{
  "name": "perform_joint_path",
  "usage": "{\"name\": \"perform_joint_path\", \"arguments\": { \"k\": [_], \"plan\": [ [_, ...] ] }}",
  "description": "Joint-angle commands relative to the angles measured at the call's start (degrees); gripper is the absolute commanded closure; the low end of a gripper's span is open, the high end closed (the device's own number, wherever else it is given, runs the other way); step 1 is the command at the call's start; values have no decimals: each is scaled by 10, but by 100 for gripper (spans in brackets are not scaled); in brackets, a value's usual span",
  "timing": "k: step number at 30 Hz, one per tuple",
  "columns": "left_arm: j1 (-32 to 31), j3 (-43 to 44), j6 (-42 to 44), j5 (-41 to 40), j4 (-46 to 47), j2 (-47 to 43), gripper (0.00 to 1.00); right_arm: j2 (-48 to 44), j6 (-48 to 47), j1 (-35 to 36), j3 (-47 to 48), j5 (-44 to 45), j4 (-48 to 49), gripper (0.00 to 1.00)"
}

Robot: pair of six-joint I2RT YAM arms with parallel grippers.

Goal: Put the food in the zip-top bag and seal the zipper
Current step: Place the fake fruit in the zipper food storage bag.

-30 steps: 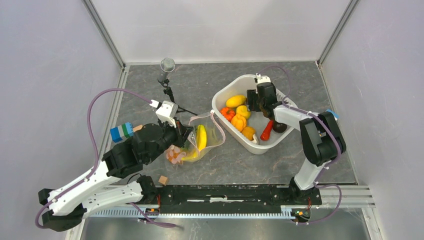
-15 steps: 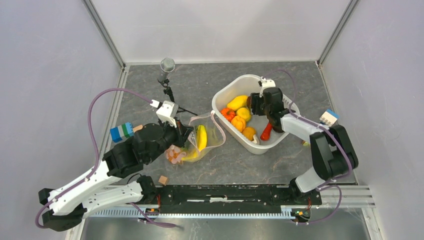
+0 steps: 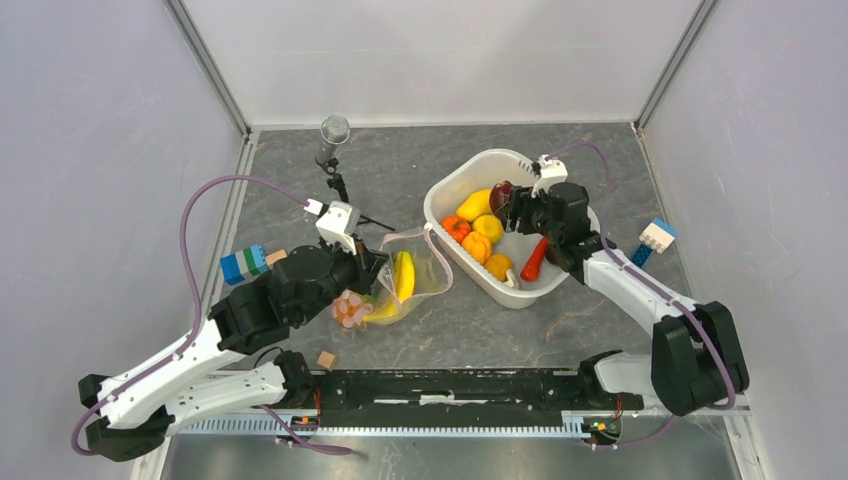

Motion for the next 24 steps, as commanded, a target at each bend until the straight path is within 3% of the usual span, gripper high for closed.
{"name": "perform_joint_path", "arguments": {
  "k": [1,12,17,24],
  "plan": [
    [1,15,7,5,3,1,98,-63,46,-10,-20,-117,59,57],
    [2,17,7,3,11,9,98,-195,162,14,-77,-347,257,57],
    [2,18,7,3,15,14,98,-194,96,102,-41,-385,217,56],
    [3,19,4,8,17,13,98,-162,-6,193,2,-358,120,55]
  ]
}}
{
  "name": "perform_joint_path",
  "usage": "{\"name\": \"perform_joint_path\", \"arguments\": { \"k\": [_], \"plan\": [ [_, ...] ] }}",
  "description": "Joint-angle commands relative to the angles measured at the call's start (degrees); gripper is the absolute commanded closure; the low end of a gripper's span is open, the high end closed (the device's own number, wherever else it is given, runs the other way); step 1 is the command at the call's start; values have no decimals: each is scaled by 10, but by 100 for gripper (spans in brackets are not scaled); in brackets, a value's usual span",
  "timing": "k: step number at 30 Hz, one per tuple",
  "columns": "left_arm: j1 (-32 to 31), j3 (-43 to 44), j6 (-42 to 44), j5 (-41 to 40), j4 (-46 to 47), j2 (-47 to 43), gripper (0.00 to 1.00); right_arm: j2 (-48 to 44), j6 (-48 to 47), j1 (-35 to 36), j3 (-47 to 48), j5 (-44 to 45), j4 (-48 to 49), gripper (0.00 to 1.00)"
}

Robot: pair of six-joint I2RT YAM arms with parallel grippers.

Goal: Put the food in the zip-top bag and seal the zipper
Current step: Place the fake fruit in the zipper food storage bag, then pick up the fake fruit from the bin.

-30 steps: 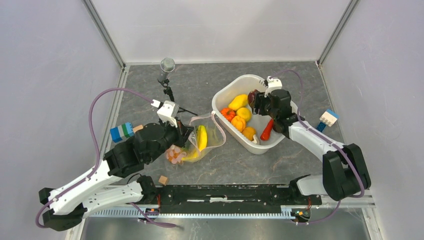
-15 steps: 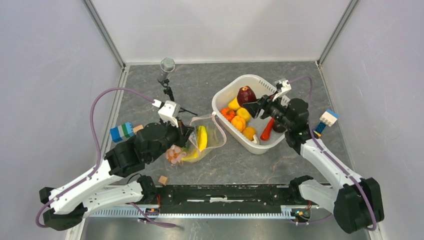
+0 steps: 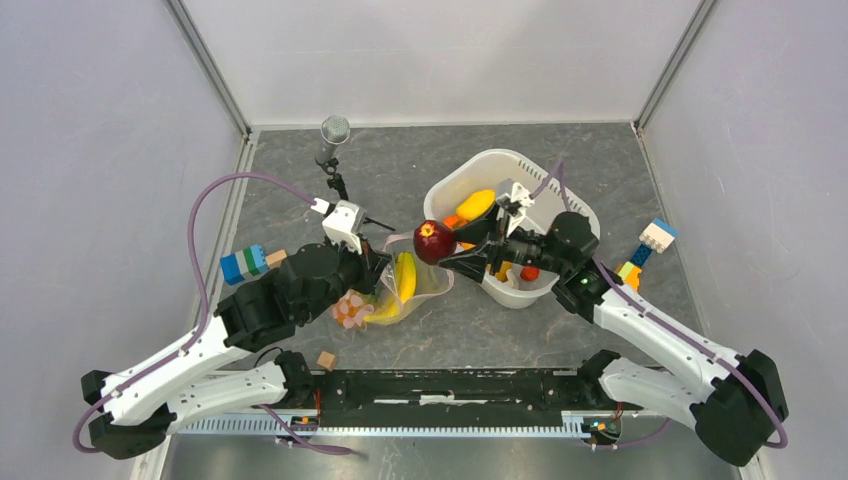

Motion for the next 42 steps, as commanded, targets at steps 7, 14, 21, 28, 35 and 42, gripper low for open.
{"name": "perform_joint_path", "arguments": {
  "k": [7,14,21,28,35,42],
  "plan": [
    [2,18,3,3,18,-5,98,38,-149,72,93,48,-159,48],
    [2,25,5,1,18,-9,98,76,-202,108,139,93,-239,36],
    [2,20,4,-9,17,-23,98,48,-186,110,109,26,-154,14],
    [2,22,6,-12,19,-25,98,22,-181,110,99,46,-141,11],
    [3,13,1,-22,24,-44,98,-47,-164,110,46,394,-142,7],
    [2,11,-1,-19,25,-43,98,22,-57,51,65,612,-220,9]
  ]
}}
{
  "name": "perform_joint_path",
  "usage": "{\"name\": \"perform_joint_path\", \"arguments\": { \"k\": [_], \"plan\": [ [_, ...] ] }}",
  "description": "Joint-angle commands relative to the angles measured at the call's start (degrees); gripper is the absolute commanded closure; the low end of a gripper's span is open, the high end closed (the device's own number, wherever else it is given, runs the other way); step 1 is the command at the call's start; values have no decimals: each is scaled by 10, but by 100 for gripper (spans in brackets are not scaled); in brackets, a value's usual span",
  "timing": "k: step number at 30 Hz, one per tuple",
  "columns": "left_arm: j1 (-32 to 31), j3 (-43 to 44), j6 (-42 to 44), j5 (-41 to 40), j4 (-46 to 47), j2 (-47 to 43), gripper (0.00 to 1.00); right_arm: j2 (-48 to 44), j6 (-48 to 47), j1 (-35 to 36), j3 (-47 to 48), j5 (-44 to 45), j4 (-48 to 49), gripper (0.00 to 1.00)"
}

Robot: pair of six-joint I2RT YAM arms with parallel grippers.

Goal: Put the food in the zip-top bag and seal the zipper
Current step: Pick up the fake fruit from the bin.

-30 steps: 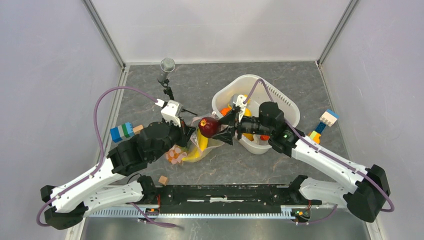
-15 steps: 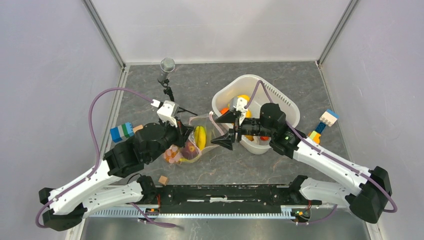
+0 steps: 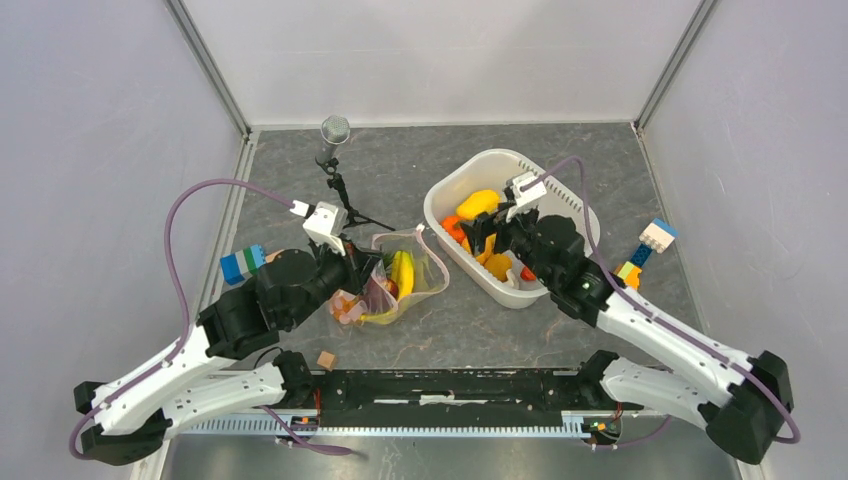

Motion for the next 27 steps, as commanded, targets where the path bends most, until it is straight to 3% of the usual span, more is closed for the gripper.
{"name": "perform_joint_path", "arguments": {
  "k": [1,6,10,14,18,23,27],
  "plan": [
    [3,9,-2,-12,26,-1,98,54,92,-67,5,121,-23,9],
    [2,9,1,-9,26,3,98,144,164,-154,0,30,22,6],
    [2,11,4,-15,15,2,98,238,122,-177,65,29,-41,5],
    [2,13,11,-27,11,6,98,328,73,-199,104,-124,-62,4],
    [3,17,13,-29,11,16,98,356,75,-199,94,-176,-24,2],
    [2,19,14,-26,9,20,98,403,62,-199,115,-131,-63,3],
    [3,17,11,-29,8,15,98,411,47,-199,114,-124,-85,18]
  ]
}}
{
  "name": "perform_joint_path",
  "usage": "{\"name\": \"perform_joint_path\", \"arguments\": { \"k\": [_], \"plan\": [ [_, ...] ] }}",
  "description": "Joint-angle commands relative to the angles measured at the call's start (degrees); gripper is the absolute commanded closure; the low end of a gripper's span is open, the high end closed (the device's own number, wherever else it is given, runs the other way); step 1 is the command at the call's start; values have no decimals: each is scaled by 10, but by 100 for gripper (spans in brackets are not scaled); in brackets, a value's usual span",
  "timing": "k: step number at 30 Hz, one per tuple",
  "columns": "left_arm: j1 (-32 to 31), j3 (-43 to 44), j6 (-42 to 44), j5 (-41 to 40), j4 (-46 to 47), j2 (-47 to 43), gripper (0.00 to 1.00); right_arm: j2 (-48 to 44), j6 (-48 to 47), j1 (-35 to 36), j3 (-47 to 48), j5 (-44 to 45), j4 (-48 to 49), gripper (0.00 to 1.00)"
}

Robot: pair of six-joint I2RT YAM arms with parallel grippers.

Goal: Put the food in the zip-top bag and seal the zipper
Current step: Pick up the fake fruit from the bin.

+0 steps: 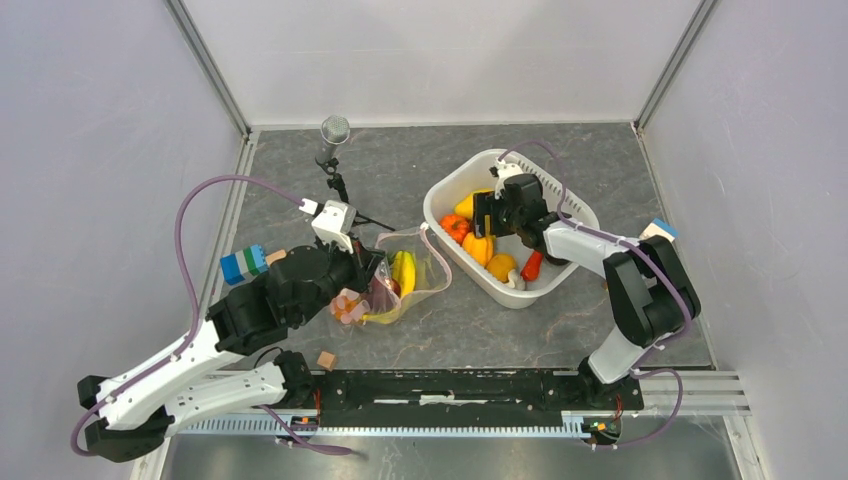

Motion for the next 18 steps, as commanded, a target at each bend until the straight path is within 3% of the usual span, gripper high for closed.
{"name": "perform_joint_path", "arguments": {
  "k": [1,5,8,13,18],
  "plan": [
    [2,16,11,-17,10,-8,98,13,-27,0,6,15,-38,19],
    [2,20,12,-15,10,-5,98,18,-46,0,15,65,-62,8],
    [2,18,11,-13,12,-5,98,27,-52,-2,12,81,-49,7],
    [2,16,11,-10,14,-4,98,57,-63,-5,23,43,-33,30],
    [2,14,10,-11,12,-7,98,36,-59,-5,10,69,-27,55]
  ]
}}
